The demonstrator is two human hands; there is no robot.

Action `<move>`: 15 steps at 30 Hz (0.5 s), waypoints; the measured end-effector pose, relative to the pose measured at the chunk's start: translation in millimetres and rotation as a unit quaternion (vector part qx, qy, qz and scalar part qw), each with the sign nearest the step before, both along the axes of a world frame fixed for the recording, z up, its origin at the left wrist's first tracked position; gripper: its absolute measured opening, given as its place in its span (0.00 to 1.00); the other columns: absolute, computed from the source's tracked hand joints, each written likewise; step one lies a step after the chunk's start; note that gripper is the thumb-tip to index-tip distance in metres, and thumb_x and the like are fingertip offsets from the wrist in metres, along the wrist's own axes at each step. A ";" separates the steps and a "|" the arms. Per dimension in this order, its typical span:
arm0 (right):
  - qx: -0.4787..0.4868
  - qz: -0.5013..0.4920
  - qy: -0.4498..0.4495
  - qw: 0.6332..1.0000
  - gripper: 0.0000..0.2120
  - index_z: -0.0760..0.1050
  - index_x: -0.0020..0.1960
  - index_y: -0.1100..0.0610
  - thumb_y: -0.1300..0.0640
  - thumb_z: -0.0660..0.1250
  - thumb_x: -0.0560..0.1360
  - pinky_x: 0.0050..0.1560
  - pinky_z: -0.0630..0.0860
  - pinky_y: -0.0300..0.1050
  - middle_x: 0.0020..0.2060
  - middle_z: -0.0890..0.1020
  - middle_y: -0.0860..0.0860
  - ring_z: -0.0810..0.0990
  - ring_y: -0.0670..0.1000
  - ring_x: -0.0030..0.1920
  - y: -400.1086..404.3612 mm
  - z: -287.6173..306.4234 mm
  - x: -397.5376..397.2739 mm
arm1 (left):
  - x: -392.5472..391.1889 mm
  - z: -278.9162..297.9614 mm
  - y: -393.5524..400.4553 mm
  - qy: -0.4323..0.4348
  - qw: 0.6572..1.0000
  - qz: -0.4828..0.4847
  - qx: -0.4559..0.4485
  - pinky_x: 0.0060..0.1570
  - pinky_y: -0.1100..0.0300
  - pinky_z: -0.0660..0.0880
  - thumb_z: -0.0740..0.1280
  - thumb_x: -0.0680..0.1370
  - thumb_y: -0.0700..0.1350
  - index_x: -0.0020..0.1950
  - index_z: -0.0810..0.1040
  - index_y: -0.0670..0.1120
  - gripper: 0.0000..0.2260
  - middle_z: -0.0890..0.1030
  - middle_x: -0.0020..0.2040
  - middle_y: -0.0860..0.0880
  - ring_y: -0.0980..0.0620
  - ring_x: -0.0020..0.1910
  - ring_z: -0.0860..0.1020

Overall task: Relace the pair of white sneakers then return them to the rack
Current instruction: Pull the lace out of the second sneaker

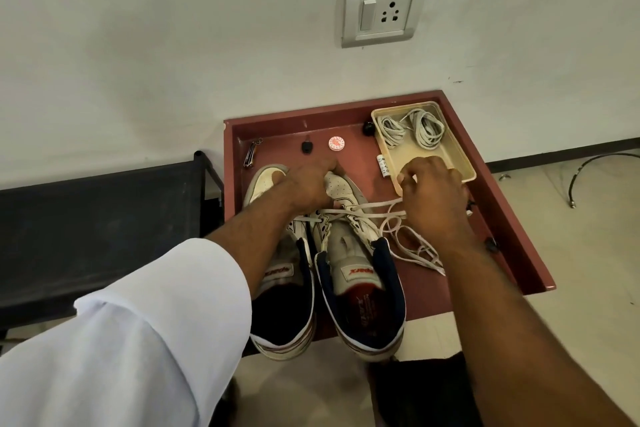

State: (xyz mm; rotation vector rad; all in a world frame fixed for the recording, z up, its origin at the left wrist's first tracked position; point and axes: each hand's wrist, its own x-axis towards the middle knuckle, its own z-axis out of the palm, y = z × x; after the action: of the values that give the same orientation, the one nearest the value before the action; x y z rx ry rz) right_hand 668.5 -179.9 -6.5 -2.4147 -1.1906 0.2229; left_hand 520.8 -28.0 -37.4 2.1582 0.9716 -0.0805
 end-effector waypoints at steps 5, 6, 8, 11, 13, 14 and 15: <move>-0.041 0.092 0.200 0.975 0.11 0.77 0.60 0.52 0.59 0.65 0.79 0.52 0.78 0.47 0.50 0.82 0.50 0.81 0.49 0.49 7.3 -16.7 -23.6 | 0.8 -4.7 1.2 0.003 1.000 0.002 0.011 0.46 0.54 0.79 0.78 0.70 0.46 0.63 0.72 0.56 0.25 0.80 0.48 0.50 0.51 0.44 0.80; -0.062 0.089 0.182 0.977 0.12 0.78 0.61 0.53 0.57 0.66 0.78 0.54 0.78 0.50 0.51 0.83 0.53 0.81 0.52 0.50 11.8 -19.0 -27.0 | 1.0 -4.5 0.6 0.005 1.000 0.000 0.017 0.47 0.54 0.78 0.78 0.70 0.47 0.63 0.72 0.56 0.25 0.80 0.48 0.51 0.51 0.44 0.80; -0.085 0.081 0.156 0.981 0.09 0.82 0.55 0.54 0.57 0.69 0.76 0.52 0.78 0.46 0.48 0.84 0.53 0.82 0.52 0.48 16.9 -18.0 -27.9 | 1.1 -4.8 -0.2 0.010 1.000 0.001 0.023 0.49 0.55 0.76 0.78 0.70 0.47 0.63 0.72 0.57 0.25 0.79 0.46 0.52 0.51 0.44 0.79; -0.071 0.073 0.128 0.987 0.08 0.83 0.46 0.58 0.62 0.66 0.77 0.39 0.73 0.40 0.37 0.81 0.52 0.80 0.52 0.39 12.7 -3.7 -21.0 | 1.6 -2.4 0.8 0.005 1.000 0.008 0.007 0.47 0.52 0.80 0.78 0.70 0.47 0.62 0.73 0.56 0.25 0.78 0.44 0.53 0.49 0.46 0.80; -0.012 0.007 0.127 0.992 0.09 0.83 0.46 0.58 0.63 0.64 0.78 0.38 0.75 0.41 0.38 0.82 0.51 0.80 0.50 0.37 3.3 9.3 -7.0 | 2.5 -0.3 2.3 0.004 1.000 0.004 -0.003 0.44 0.55 0.81 0.78 0.71 0.45 0.63 0.73 0.54 0.24 0.77 0.45 0.53 0.50 0.45 0.80; 0.026 -0.039 0.119 0.992 0.09 0.83 0.48 0.59 0.64 0.63 0.78 0.41 0.77 0.42 0.41 0.83 0.53 0.80 0.51 0.39 -2.9 16.2 3.8 | 3.1 0.5 2.4 0.003 1.000 0.002 -0.005 0.43 0.55 0.81 0.78 0.71 0.44 0.63 0.73 0.54 0.24 0.76 0.45 0.52 0.50 0.45 0.80; 0.064 -0.081 0.100 0.990 0.09 0.82 0.50 0.60 0.63 0.63 0.78 0.44 0.76 0.43 0.45 0.84 0.55 0.80 0.51 0.41 -10.3 23.2 14.4 | 3.0 1.1 2.3 0.002 1.000 0.000 -0.004 0.42 0.55 0.81 0.78 0.71 0.44 0.63 0.73 0.54 0.24 0.76 0.45 0.52 0.50 0.44 0.80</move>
State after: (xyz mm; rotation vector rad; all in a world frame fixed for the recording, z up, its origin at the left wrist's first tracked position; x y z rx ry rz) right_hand 682.9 -190.2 16.7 -2.3020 -0.8888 0.3190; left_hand 523.8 -25.7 -36.2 2.1521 0.9727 -0.0883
